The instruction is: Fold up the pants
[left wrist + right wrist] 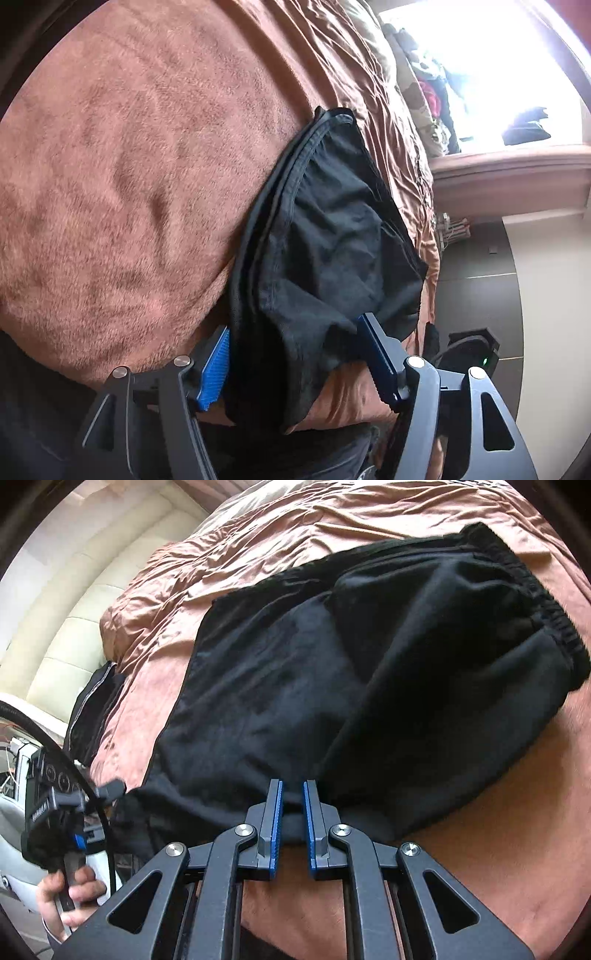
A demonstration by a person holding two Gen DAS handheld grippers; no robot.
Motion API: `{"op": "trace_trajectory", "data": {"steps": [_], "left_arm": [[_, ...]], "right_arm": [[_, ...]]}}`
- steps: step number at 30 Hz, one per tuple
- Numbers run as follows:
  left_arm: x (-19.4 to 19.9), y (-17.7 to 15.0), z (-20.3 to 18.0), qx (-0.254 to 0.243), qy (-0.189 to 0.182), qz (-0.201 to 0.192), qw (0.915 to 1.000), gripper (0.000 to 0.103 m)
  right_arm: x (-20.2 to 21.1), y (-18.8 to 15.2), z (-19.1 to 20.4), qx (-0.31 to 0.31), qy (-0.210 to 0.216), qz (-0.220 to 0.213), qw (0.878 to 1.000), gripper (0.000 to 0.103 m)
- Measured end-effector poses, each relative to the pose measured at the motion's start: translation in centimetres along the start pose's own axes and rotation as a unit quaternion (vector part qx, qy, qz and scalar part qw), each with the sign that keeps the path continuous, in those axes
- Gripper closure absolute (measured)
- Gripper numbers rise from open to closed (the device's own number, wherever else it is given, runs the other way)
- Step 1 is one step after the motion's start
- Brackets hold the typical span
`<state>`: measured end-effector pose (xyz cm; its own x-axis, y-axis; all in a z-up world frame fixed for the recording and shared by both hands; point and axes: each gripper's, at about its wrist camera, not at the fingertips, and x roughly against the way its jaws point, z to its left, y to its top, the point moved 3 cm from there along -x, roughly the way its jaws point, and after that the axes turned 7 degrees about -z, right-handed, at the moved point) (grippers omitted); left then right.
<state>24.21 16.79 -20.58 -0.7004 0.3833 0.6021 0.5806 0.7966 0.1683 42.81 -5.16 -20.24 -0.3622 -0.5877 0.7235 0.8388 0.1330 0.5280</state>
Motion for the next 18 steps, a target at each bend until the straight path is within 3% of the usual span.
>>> {"op": "trace_trajectory", "data": {"steps": [8, 12, 15, 18], "left_arm": [[-1.7, 2.2, -0.1, -0.004, 0.004, 0.005, 1.0, 0.037], [-2.4, 2.9, -0.1, -0.008, 0.003, 0.009, 0.9999, 0.043], [-2.8, 3.3, -0.2, -0.01, 0.005, 0.011, 0.9999, 0.05], [-3.2, 3.5, -0.5, -0.016, 0.005, 0.017, 0.9997, 0.05]], "right_arm": [[0.6, -1.7, -0.4, -0.002, 0.009, 0.013, 1.0, 0.096], [1.1, -2.1, -0.1, 0.009, 0.008, 0.023, 1.0, 0.096], [2.0, -1.6, 0.2, 0.004, 0.014, 0.01, 1.0, 0.096], [3.0, -0.8, 0.4, 0.007, 0.016, -0.006, 1.0, 0.096]]}}
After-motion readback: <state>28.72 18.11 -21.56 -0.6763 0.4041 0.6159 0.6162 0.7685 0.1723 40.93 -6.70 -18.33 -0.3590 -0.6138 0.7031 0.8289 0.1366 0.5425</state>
